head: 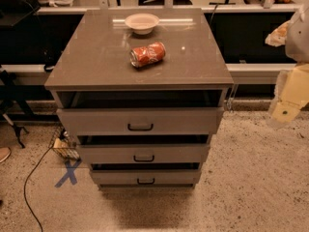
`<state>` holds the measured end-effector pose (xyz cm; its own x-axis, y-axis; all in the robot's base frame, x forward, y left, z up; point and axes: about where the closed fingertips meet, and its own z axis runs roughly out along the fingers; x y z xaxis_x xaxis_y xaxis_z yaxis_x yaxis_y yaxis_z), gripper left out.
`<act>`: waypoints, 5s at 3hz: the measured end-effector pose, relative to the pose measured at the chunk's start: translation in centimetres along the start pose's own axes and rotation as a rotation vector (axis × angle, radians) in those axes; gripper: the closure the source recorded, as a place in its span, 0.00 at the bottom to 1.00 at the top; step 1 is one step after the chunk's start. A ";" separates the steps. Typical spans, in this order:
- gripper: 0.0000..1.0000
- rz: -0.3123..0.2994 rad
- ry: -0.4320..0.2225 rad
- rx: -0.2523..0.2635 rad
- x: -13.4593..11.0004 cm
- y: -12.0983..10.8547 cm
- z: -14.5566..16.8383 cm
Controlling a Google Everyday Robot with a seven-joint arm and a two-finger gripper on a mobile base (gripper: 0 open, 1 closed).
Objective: Open top drawer
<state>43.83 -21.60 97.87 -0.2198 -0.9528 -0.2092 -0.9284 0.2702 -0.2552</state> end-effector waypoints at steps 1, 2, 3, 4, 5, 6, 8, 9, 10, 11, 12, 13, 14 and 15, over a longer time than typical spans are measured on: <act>0.00 0.000 0.000 0.000 0.0 0.0 0.0; 0.00 0.028 -0.038 -0.058 0.5 0.9 2.0; 0.00 0.031 -0.124 -0.125 0.1 3.7 6.3; 0.00 0.023 -0.207 -0.174 -0.9 8.2 14.1; 0.00 0.023 -0.207 -0.174 -0.9 8.2 14.1; 0.00 0.005 -0.234 -0.133 -1.1 7.5 16.0; 0.00 -0.064 -0.308 -0.035 -5.6 3.1 24.3; 0.00 -0.064 -0.308 -0.035 -5.6 3.1 24.3; 0.00 -0.094 -0.262 -0.010 -5.9 2.5 26.1; 0.00 -0.147 -0.187 0.025 -6.1 1.0 29.6; 0.00 -0.174 -0.137 0.043 -6.5 -0.1 32.4; 0.00 -0.178 -0.133 0.058 -7.1 -1.5 34.6; 0.00 -0.187 -0.149 0.067 -8.4 -2.9 36.2; 0.00 -0.205 -0.168 0.054 -10.0 -3.8 37.8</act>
Offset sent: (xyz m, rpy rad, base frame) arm -0.0080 -0.0016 -0.0614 0.1446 0.1490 -0.0122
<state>60.89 -7.92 65.28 0.0278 -0.9533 -0.3007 -0.9300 0.0856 -0.3575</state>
